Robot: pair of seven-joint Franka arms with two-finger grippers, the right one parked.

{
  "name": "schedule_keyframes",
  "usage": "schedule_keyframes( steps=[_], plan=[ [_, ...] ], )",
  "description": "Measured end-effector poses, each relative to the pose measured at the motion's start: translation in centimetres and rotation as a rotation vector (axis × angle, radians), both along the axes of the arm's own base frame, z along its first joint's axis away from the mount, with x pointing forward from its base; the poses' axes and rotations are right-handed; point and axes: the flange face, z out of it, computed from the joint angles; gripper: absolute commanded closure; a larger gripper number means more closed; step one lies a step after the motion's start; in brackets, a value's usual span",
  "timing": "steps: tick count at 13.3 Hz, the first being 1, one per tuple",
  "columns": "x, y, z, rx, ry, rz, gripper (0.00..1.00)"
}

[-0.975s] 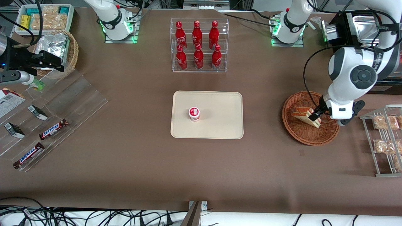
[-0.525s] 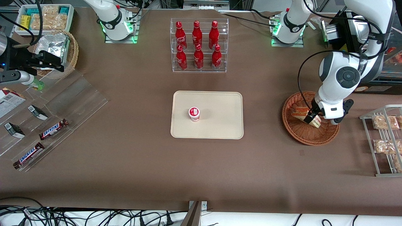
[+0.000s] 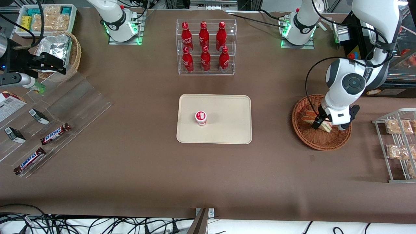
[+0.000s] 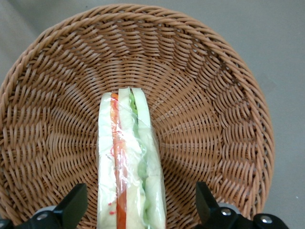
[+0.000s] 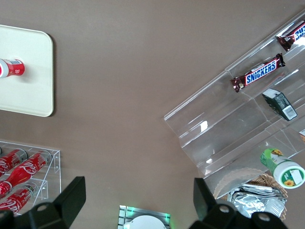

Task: Place sandwich from basket to tray
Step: 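Lower the open left gripper around the sandwich and close it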

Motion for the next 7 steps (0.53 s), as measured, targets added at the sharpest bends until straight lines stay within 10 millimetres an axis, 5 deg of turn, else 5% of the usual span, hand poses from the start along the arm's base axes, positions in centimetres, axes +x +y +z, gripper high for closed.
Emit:
schedule_keyframes(
  steps=[2,4,7],
  plan=[
    [-0.05,0.28,-0.44,0.0,0.006,0.006,0.6],
    [-0.06,0.57,-0.62,0.0,0.009,0.011,0.98],
    [-0.07,0.68,-0.75,0.0,0.01,0.013,1.0]
  ],
)
